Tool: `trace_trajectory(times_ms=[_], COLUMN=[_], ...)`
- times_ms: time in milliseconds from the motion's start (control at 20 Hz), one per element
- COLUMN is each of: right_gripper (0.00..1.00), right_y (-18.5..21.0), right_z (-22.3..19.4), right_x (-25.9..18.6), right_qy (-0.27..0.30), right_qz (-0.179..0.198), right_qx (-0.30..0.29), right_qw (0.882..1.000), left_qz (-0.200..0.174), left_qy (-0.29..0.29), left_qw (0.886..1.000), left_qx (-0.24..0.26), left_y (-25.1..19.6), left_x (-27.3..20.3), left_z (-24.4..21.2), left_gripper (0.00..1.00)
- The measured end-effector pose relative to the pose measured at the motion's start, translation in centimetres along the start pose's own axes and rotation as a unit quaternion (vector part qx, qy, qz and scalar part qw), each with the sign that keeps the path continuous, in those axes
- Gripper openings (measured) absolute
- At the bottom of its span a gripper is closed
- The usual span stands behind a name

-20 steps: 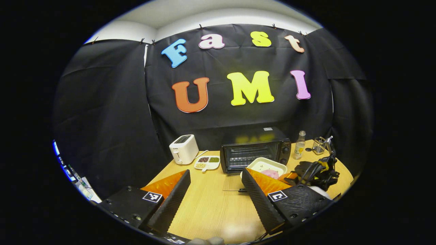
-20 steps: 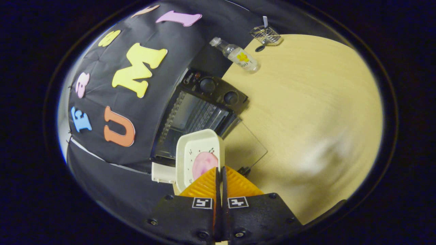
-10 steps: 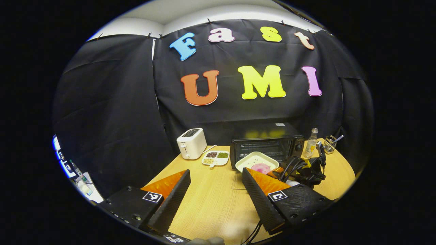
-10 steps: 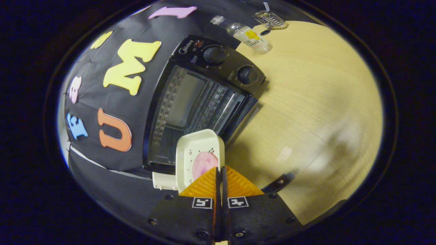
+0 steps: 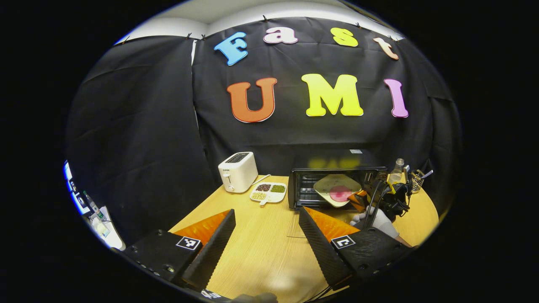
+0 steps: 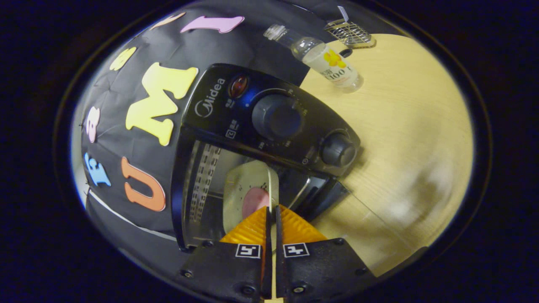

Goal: Open the electric oven with the left hand, put the food in, and close the electric oven.

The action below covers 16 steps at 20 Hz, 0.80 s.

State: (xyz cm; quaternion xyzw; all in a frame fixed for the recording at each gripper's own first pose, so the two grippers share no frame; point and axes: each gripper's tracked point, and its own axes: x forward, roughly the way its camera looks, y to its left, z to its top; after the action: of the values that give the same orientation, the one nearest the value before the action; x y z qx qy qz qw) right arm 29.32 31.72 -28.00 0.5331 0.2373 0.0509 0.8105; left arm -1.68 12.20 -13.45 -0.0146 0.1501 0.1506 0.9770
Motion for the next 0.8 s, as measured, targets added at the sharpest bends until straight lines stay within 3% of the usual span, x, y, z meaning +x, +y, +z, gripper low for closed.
trace_trajectory(times_ms=[100, 200, 250, 300, 450, 500, 550, 700, 800], right_gripper=[0.11, 0.06, 0.1, 0.31, 0.4, 0.57, 0.52, 0.77, 0.85], right_y=[-0.2, 0.2, 0.4, 0.5, 0.7, 1.0, 1.3, 2.5, 3.8], right_z=[-0.1, -0.4, -0.4, -0.6, 0.0, 0.4, 0.7, 1.5, 2.4], right_x=[0.5, 0.2, -0.1, -0.4, -2.4, -3.4, -4.4, -8.5, -11.4], right_qy=[0.007, 0.021, 0.026, 0.031, 0.031, 0.024, 0.02, 0.013, 0.003], right_qz=[0.002, 0.018, 0.024, 0.023, 0.013, 0.013, 0.011, 0.017, 0.021], right_qx=[-0.016, -0.003, 0.002, -0.002, -0.06, -0.08, -0.104, -0.201, -0.254], right_qw=[1.0, 1.0, 0.999, 0.999, 0.998, 0.996, 0.994, 0.979, 0.967], left_qz=[0.0, 0.0, 0.0, -0.002, -0.012, -0.014, -0.019, -0.032, -0.041], left_qy=[0.001, 0.0, -0.001, -0.002, -0.011, -0.018, -0.022, -0.036, -0.045], left_qw=[1.0, 1.0, 1.0, 1.0, 1.0, 1.0, 1.0, 0.999, 0.998], left_qx=[-0.003, -0.003, -0.002, -0.003, -0.002, -0.003, -0.003, 0.001, 0.001], left_y=[-0.2, -0.2, -0.3, -0.3, -0.6, -0.7, -0.8, -1.2, -1.2], left_x=[0.0, -0.1, -0.2, -0.3, -0.7, -1.0, -1.3, -2.3, -3.3], left_z=[-0.1, 0.1, 0.2, 0.3, 1.2, 1.5, 1.9, 2.7, 3.1], left_gripper=[0.97, 0.97, 0.97, 0.97, 0.97, 0.97, 0.97, 0.96, 0.97])
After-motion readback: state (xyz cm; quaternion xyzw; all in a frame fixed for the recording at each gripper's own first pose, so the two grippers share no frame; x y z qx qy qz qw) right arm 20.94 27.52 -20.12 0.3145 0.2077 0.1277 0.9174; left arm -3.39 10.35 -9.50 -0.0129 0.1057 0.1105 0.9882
